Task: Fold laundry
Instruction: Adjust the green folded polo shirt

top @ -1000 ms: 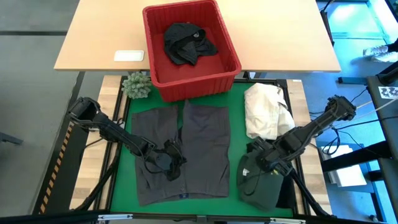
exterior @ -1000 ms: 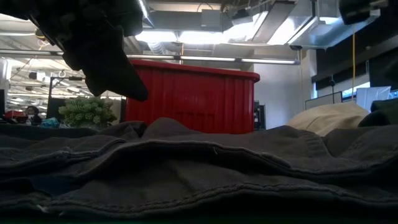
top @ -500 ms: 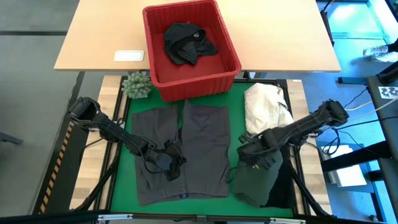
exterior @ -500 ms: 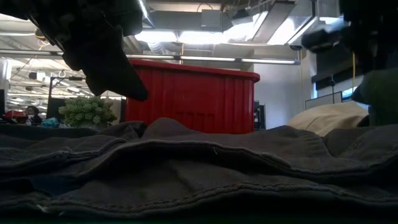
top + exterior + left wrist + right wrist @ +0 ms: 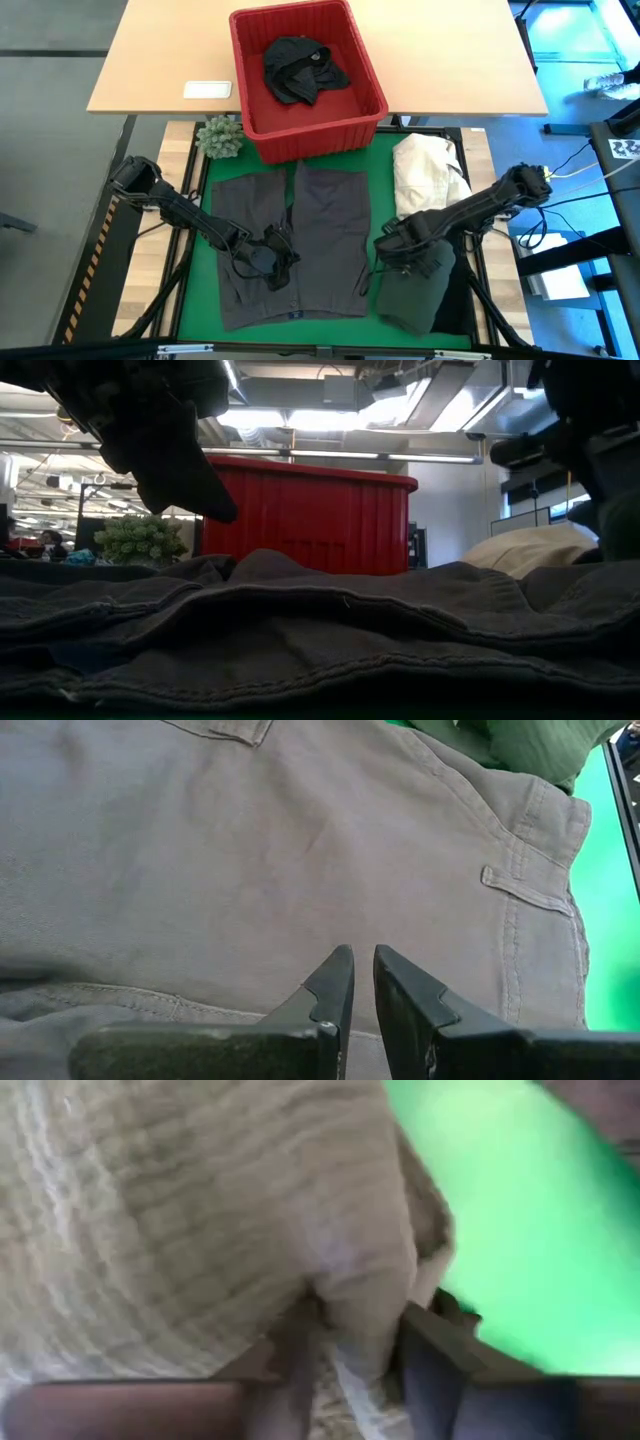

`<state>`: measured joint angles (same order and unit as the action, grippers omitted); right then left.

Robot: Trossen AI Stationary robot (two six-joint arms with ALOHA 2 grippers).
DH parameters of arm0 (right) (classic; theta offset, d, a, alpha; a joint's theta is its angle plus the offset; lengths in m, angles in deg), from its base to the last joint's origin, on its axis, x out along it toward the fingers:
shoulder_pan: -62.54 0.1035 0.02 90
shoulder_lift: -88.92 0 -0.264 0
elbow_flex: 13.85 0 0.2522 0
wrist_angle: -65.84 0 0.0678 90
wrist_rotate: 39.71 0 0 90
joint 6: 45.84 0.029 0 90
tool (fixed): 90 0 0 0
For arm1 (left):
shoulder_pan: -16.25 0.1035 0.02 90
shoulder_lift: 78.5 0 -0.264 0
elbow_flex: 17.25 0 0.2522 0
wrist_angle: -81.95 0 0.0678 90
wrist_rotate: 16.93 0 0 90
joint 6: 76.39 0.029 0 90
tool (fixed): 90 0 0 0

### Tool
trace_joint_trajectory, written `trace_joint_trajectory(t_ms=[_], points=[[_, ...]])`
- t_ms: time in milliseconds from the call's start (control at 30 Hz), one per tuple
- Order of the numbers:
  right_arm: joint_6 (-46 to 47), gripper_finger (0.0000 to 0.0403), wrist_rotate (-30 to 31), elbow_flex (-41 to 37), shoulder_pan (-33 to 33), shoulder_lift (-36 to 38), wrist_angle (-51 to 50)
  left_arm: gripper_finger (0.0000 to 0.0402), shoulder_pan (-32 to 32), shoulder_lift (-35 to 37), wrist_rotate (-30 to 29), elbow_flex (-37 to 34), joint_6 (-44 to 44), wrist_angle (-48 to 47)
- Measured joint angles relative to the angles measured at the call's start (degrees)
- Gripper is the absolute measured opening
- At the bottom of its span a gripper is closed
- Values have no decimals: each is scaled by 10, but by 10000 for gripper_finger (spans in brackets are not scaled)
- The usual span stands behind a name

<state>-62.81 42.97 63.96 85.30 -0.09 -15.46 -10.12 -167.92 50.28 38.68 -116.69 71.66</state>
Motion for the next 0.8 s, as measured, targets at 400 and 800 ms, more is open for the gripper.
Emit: trace_joint_trajectory(t_ms=[400, 800], points=[[77, 255, 23, 0, 6, 103, -20, 40, -1, 0, 0, 0, 0, -1], [213, 259, 28, 1, 205, 152, 57, 40, -1, 0, 0, 0, -14, -4]])
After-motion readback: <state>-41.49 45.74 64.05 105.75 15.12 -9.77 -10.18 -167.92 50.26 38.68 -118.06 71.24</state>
